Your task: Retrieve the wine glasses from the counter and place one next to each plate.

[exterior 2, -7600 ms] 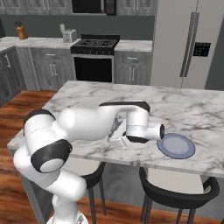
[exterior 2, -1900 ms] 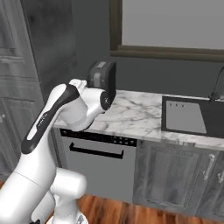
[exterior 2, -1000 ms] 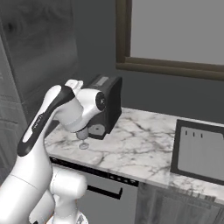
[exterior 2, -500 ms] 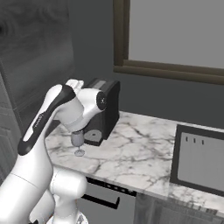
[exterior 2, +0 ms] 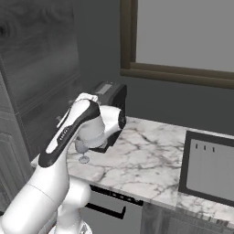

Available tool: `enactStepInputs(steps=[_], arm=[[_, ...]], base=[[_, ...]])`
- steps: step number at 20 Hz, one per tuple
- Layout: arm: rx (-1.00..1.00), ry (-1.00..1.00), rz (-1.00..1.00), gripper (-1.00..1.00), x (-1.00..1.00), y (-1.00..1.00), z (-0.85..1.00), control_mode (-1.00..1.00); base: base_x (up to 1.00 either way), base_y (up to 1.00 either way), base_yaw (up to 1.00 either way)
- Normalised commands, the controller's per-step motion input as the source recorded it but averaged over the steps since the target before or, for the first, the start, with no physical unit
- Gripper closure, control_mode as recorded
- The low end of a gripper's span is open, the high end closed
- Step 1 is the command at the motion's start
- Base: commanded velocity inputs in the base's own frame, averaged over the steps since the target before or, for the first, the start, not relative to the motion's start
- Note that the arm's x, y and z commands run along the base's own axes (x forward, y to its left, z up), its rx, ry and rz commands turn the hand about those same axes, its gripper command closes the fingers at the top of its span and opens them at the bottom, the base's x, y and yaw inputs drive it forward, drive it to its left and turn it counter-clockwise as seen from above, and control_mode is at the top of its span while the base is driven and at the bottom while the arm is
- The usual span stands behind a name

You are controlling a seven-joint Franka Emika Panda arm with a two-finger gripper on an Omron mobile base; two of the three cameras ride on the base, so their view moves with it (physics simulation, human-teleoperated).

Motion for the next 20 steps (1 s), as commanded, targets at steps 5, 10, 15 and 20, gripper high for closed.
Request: enactStepInputs(steps=[5,10,15,20], arm=[[0.06,0.05,0.13,-1.00,0.02,-0.44,-0.48,-1.00],[0.01,0.11,0.09,-1.00,0.21,-0.20,-0.55,-1.00],[0.00,0.03,0.06,-1.00,0.20,-0.04,-0.36,-1.00],[0.00,0.00,0.08,-1.00,0.02,-0.21,-0.31,-1.00]], base=[[0.00,0.00,0.00],[0.00,0.00,0.00],[0.00,0.00,0.00],[0.00,0.00,0.00]])
